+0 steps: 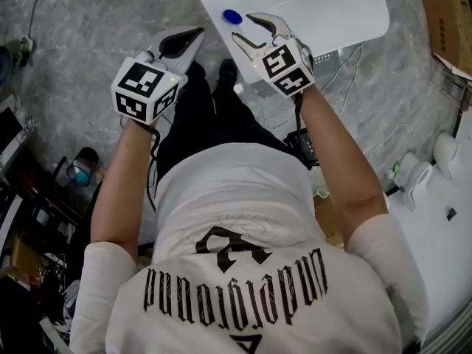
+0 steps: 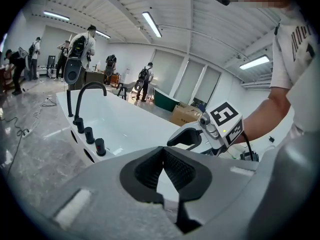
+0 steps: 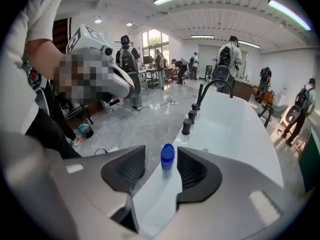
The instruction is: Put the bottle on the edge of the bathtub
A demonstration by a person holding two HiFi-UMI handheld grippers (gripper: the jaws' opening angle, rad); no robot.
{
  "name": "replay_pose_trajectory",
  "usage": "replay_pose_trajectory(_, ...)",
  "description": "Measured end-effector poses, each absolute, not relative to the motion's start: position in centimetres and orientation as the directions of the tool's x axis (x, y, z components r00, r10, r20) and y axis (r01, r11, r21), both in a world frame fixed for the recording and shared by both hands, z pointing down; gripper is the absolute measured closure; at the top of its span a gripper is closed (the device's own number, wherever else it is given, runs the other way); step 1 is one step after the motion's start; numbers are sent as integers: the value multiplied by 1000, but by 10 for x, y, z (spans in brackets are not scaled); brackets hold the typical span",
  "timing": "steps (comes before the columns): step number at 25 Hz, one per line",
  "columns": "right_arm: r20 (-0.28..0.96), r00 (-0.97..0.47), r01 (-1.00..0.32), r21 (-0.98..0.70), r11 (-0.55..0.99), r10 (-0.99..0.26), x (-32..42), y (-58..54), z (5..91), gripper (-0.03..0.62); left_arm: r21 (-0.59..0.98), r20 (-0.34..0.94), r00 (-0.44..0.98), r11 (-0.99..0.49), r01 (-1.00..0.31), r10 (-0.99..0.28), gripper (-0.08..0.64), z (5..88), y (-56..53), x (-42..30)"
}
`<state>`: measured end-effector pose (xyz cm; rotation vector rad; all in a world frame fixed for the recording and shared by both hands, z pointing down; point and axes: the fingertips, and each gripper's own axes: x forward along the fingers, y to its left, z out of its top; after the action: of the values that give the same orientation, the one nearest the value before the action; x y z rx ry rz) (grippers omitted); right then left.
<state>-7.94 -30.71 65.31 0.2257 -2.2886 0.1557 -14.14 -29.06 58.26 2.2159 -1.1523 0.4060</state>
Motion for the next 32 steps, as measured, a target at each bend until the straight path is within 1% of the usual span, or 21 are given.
replay_pose_trajectory(2,737,-666,-209,-31,977,-119,-73,-302,634,413,354,515,559,-433,-829,-650,552,570,-284,-142)
replay_pose_trajectory(6,702,-697,-222,-17,975,-146,-62,-298,587,430,316,500,532,-429,-847,-683,552,539,-274,-140)
replay_pose_trajectory(16,583,-794,-207,4,978,-170,-44,-299,470,480,262,400,492,-418,-870,-773,552,445,-271,-127)
replay_pose_trajectory(20,538,-820,-200,50,978,-196,-39,-300,424,515,238,346,466,-404,-883,-815,552,400,-270,-130)
replay_pose_trajectory(23,506,-834,-203,88,975,-219,-36,-305,396,560,210,327,461,-412,-887,-825,552,375,-268,-130)
replay_pose_trajectory(25,493,-839,-208,102,973,-231,-34,-308,384,577,200,315,456,-412,-889,-833,552,361,-264,-131)
replay_pose_trajectory(29,468,-848,-229,101,968,-250,-27,-309,364,592,181,286,440,-403,-897,-851,552,337,-254,-131)
replay_pose_trajectory(32,442,-856,-238,122,963,-268,-25,-311,346,591,170,277,431,-398,-902,-859,552,324,-251,-131)
